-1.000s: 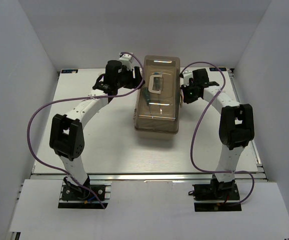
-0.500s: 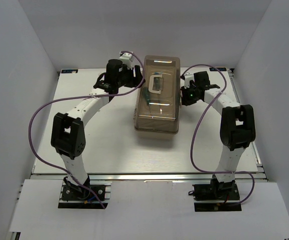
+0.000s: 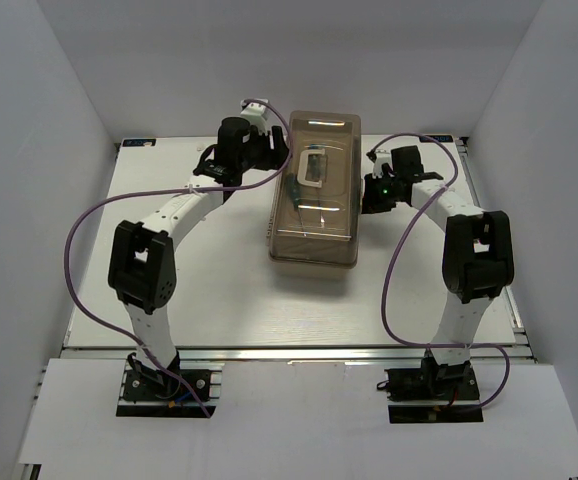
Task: Sort the tools into containers
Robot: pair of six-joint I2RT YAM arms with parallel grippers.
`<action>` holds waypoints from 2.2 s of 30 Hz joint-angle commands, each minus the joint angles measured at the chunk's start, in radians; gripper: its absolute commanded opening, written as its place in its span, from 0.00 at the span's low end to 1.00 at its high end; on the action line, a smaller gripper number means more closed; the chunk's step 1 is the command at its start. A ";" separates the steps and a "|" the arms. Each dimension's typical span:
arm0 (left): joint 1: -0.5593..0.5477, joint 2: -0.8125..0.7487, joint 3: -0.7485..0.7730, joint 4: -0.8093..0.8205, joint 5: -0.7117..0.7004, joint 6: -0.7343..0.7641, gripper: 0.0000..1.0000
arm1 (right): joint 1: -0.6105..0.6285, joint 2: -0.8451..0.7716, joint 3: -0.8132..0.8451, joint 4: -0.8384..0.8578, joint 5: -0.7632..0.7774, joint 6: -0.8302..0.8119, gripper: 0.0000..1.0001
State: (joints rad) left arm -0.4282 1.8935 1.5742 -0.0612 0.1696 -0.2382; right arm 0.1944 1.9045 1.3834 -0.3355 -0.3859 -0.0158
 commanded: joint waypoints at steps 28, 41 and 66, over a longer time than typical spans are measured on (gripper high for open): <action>0.048 -0.365 -0.147 -0.192 -0.151 -0.245 0.93 | -0.014 -0.394 0.103 0.245 0.028 -0.024 0.44; 0.057 -0.965 -0.669 -0.322 -0.232 -0.377 0.98 | 0.050 -0.420 -0.121 0.300 0.433 0.186 0.80; 0.042 -1.047 -0.965 -0.097 -0.013 -0.690 0.98 | -0.114 -0.364 -0.306 0.130 0.463 0.591 0.24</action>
State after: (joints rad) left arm -0.3725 0.8131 0.6357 -0.2859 0.0620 -0.8593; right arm 0.1688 1.5295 1.1728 0.0032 -0.0170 0.5053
